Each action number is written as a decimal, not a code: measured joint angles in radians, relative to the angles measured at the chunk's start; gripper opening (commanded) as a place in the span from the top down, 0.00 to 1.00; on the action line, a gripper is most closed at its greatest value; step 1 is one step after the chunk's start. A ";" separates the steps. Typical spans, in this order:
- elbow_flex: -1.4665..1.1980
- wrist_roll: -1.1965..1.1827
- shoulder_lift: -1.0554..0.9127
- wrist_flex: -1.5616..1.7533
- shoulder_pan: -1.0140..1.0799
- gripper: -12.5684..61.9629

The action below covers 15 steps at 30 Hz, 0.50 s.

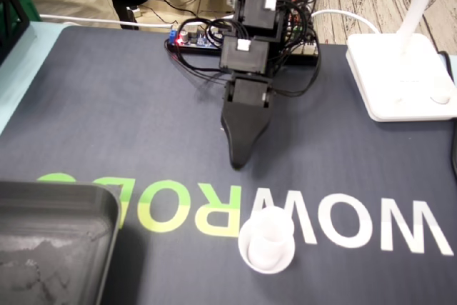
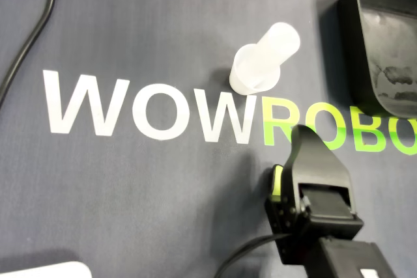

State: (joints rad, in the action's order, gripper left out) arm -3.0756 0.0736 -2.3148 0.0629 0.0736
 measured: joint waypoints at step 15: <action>0.000 0.000 0.000 -0.002 0.008 0.38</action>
State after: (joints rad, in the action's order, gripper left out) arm -3.0756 0.0736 -2.3148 0.0614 0.0813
